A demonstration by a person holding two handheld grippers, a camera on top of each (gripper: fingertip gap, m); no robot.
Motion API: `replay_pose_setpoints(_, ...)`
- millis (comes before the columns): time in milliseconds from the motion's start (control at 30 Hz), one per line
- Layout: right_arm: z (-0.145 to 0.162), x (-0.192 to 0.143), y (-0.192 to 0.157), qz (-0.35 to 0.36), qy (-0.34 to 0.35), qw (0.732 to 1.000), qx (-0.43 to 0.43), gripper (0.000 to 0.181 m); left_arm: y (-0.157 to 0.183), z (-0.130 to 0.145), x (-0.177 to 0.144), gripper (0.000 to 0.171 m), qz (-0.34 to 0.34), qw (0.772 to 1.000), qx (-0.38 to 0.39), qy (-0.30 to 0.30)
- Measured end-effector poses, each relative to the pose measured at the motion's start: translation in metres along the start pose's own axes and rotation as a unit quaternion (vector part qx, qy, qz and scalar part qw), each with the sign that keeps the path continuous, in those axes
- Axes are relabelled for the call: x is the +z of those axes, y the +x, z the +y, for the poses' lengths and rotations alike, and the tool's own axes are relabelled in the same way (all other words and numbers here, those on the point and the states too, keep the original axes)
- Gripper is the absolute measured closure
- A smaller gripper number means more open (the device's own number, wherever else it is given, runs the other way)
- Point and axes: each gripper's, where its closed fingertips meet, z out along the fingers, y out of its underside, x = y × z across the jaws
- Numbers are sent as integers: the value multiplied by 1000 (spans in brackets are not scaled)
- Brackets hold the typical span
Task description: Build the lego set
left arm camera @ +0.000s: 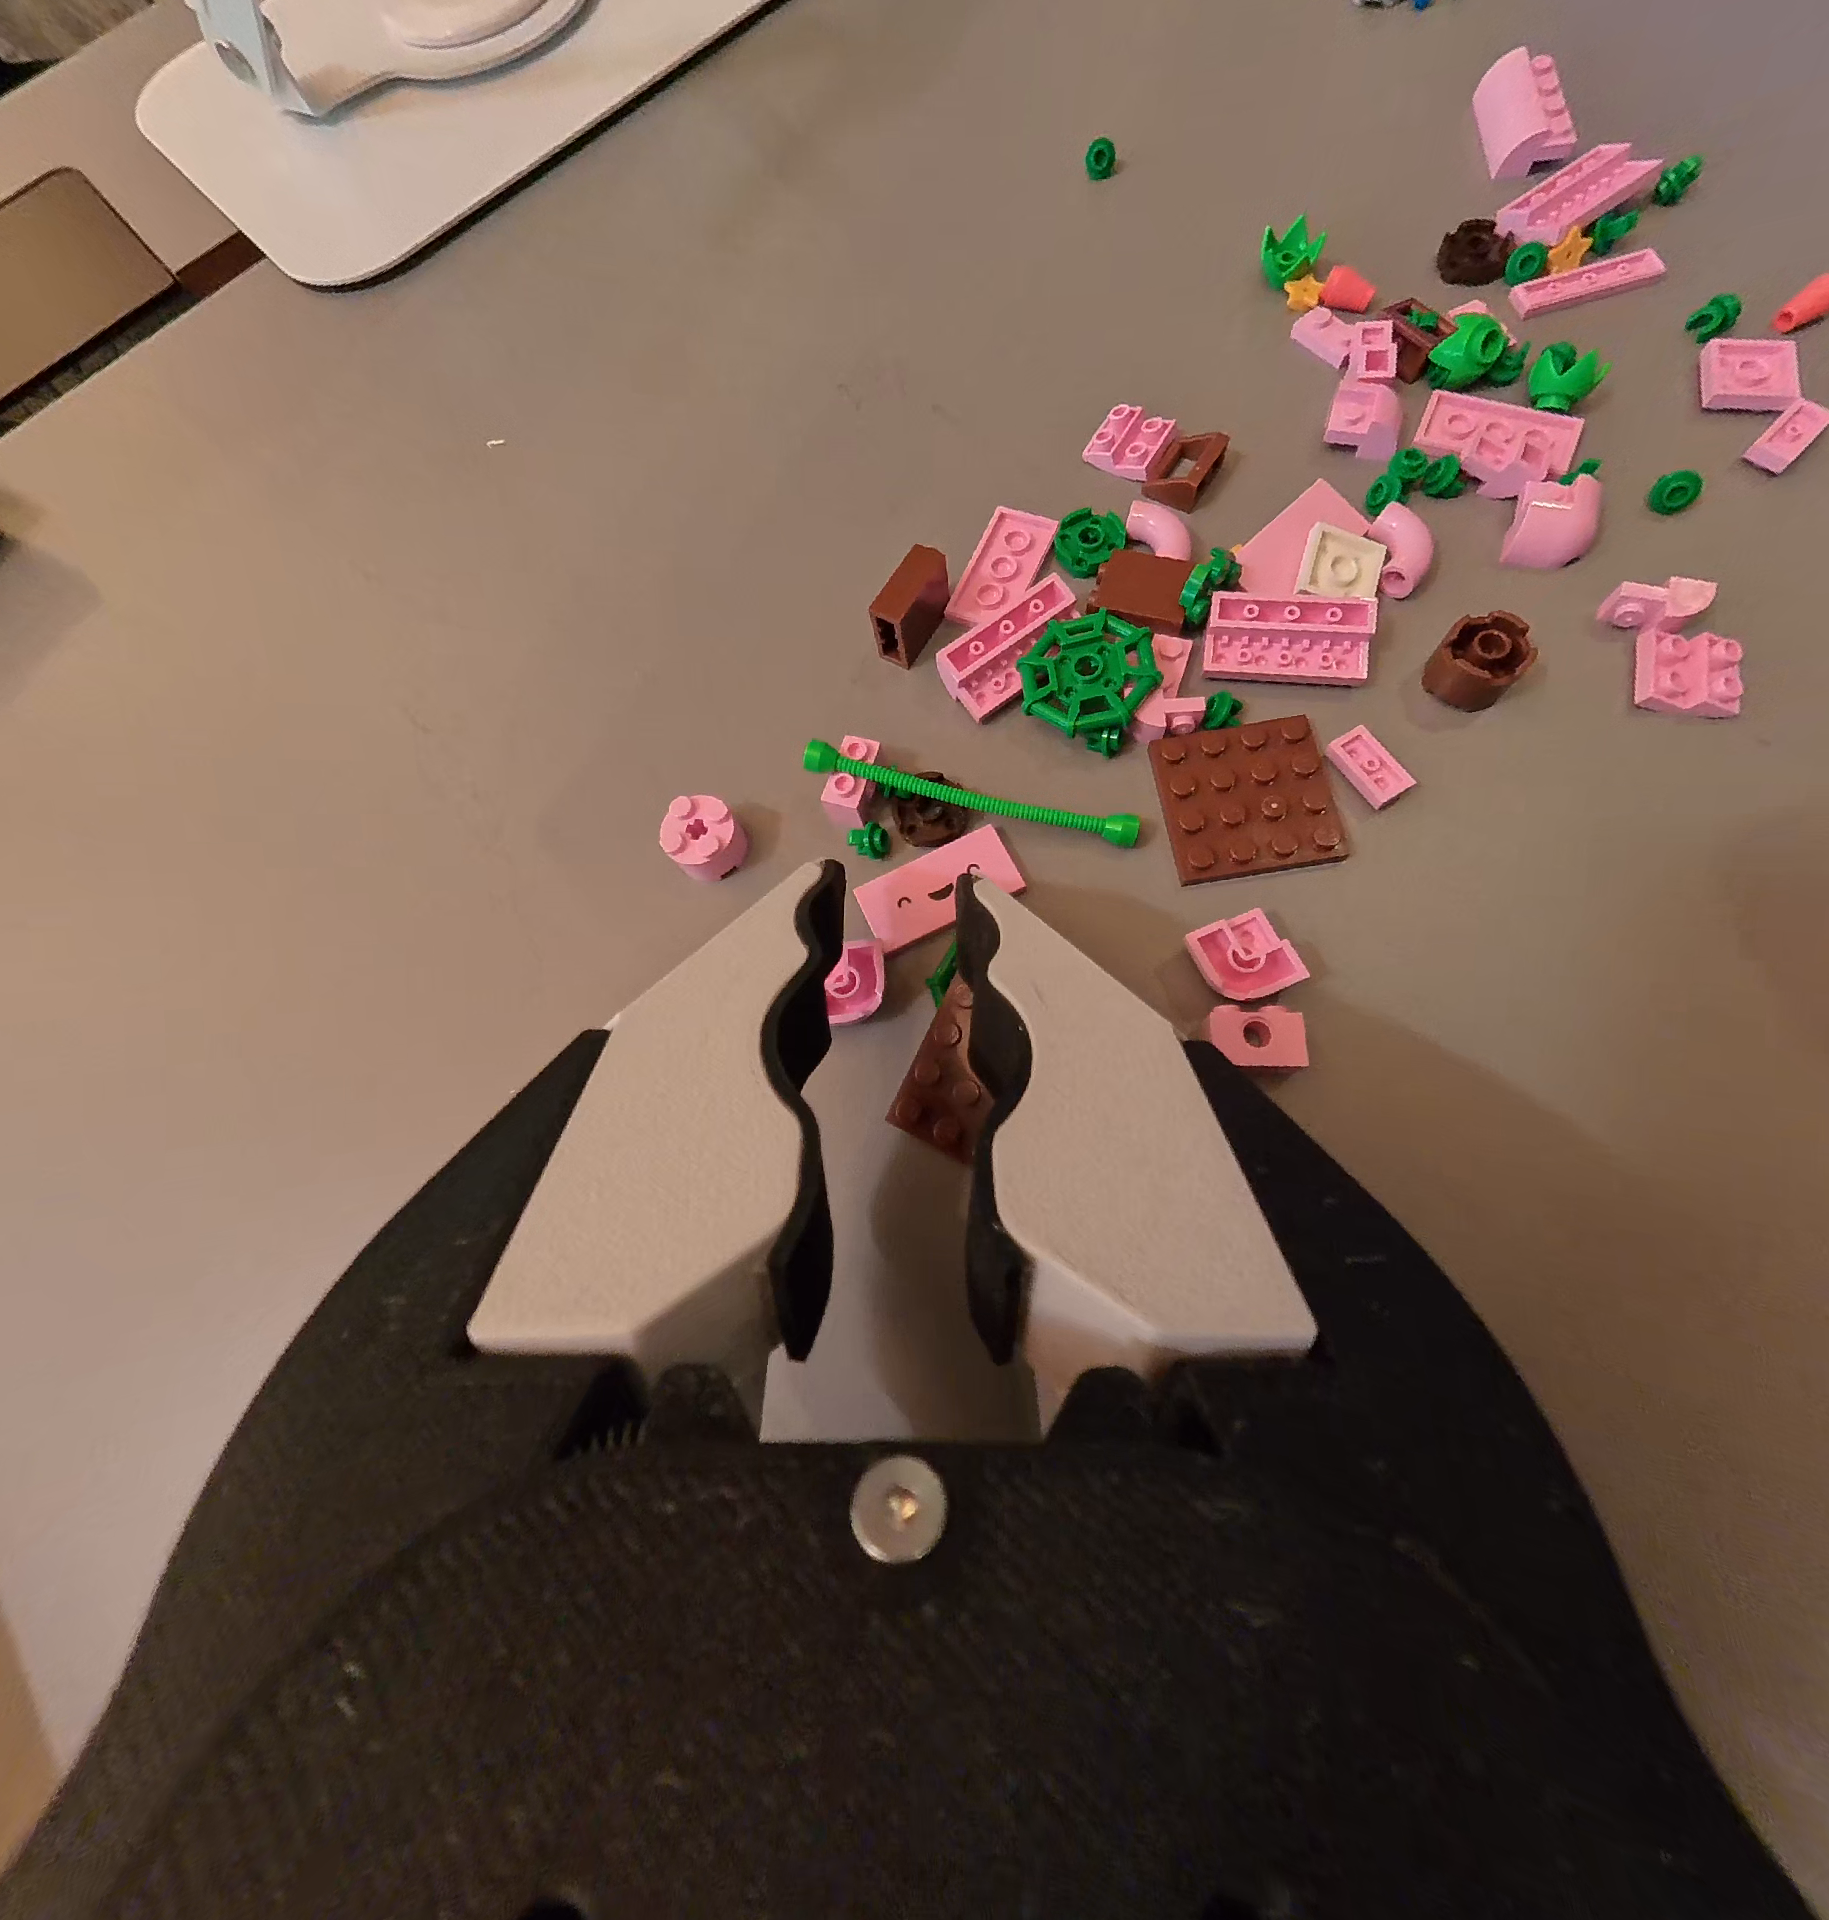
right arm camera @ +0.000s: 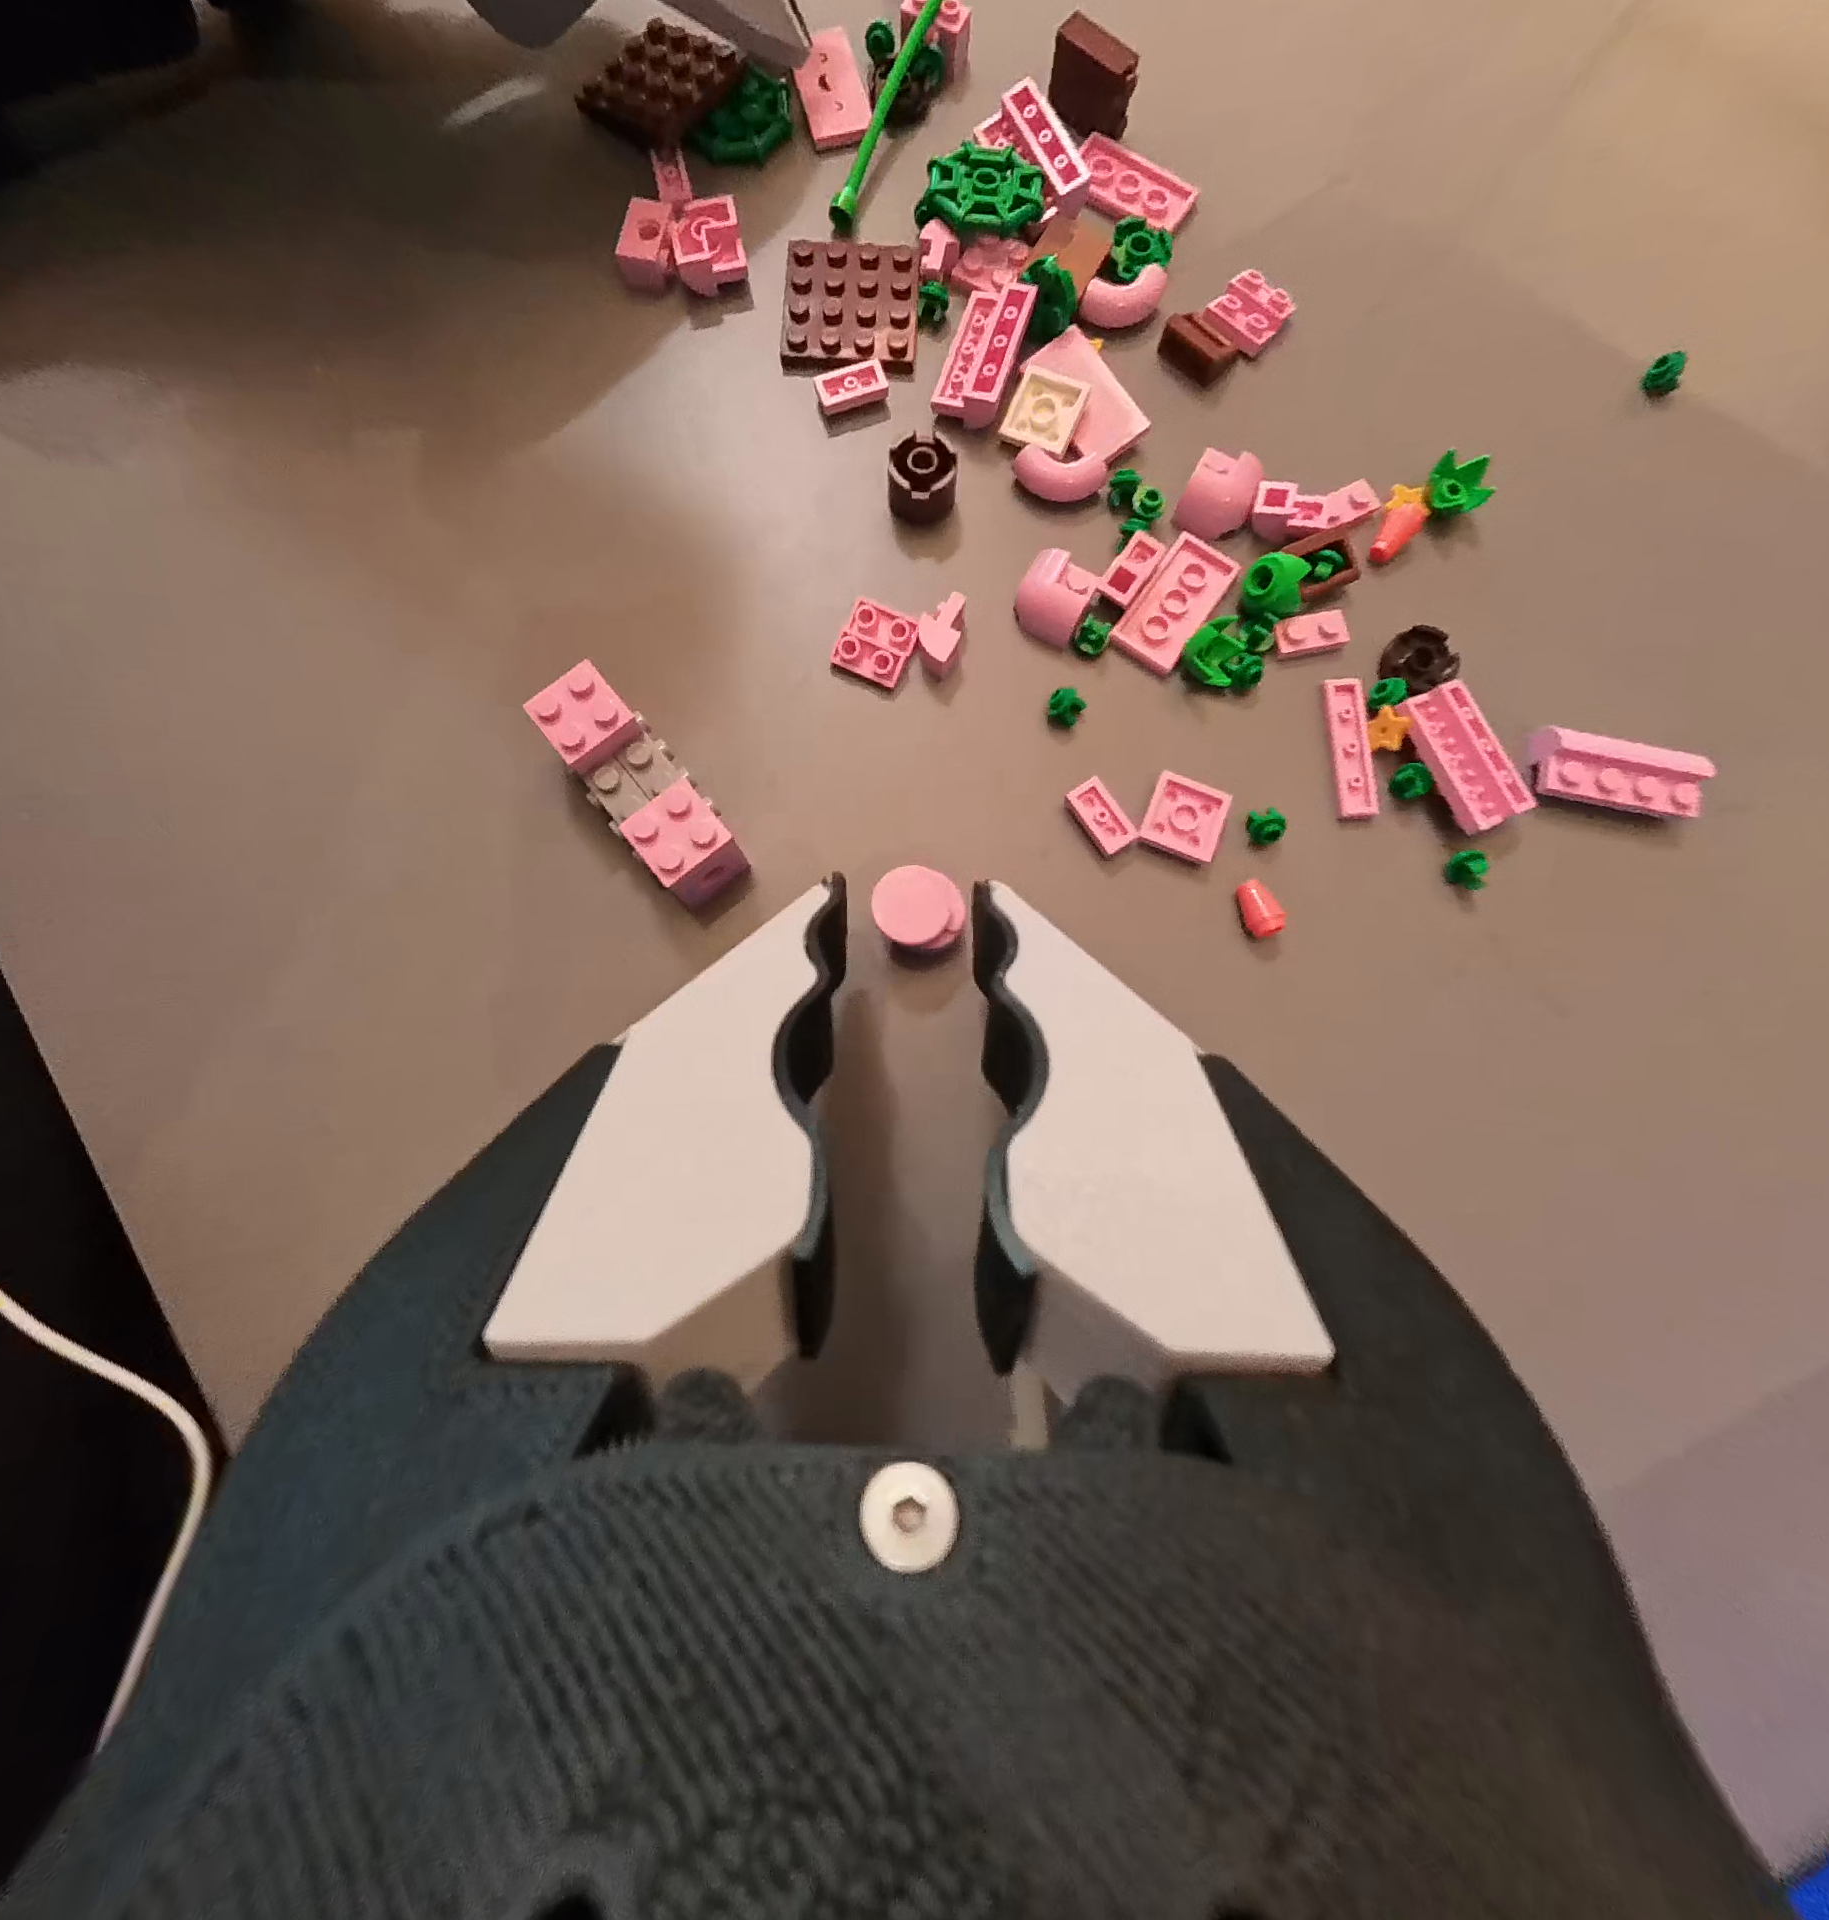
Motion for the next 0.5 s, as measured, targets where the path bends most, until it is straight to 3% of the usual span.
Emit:
replay_pose_setpoints(333, 2, 1, -1, -7, -15, 999, -29, 167, 1, 0, 0, 152, 2, 1000, 2, -2)
replay_pose_setpoints(500, 4, -1, 5, -13, -37, 995, -91, 167, 1, 1, 1, 152, 2, 1000, 5, -3)
